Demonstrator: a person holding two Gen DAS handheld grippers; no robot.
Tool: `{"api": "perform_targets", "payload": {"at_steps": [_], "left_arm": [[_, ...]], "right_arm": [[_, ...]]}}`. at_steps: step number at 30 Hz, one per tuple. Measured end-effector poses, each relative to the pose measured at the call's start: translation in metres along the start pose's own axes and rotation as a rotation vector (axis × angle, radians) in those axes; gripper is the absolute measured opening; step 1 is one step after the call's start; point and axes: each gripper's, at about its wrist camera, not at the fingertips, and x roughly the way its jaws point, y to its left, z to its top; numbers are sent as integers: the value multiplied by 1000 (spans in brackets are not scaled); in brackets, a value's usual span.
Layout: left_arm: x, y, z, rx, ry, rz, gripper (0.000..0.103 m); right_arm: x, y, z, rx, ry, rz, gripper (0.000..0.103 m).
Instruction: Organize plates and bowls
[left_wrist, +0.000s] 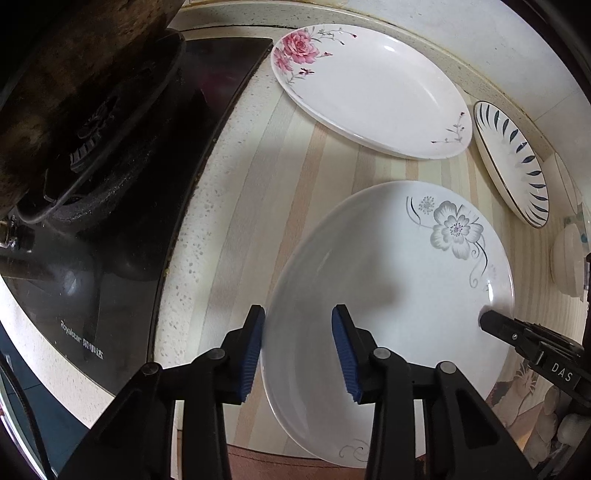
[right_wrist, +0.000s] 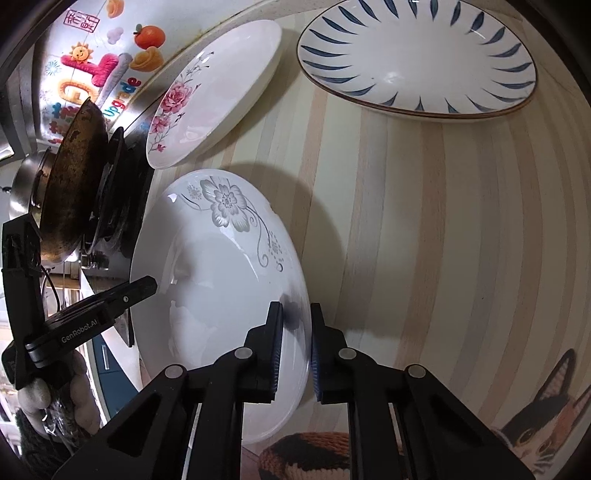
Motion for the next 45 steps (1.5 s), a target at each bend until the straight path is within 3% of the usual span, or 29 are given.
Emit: {"api": "perform_targets", "payload": {"at_steps": [13, 24, 35, 45], "left_arm": [[-40, -73, -31, 98, -24, -68, 35], [-19, -160, -34, 244, 16, -95, 35], [7, -182, -23, 268, 49, -62, 35], [1, -186, -28, 270, 43, -74, 35]], "right_arm": [[-57, -37, -19, 29, -13, -6, 15], [-124, -122, -58, 182, -84, -49, 15], [-120, -173, -74, 275, -71, -58, 15], [-116, -175, -73, 274, -69, -61, 15]]}}
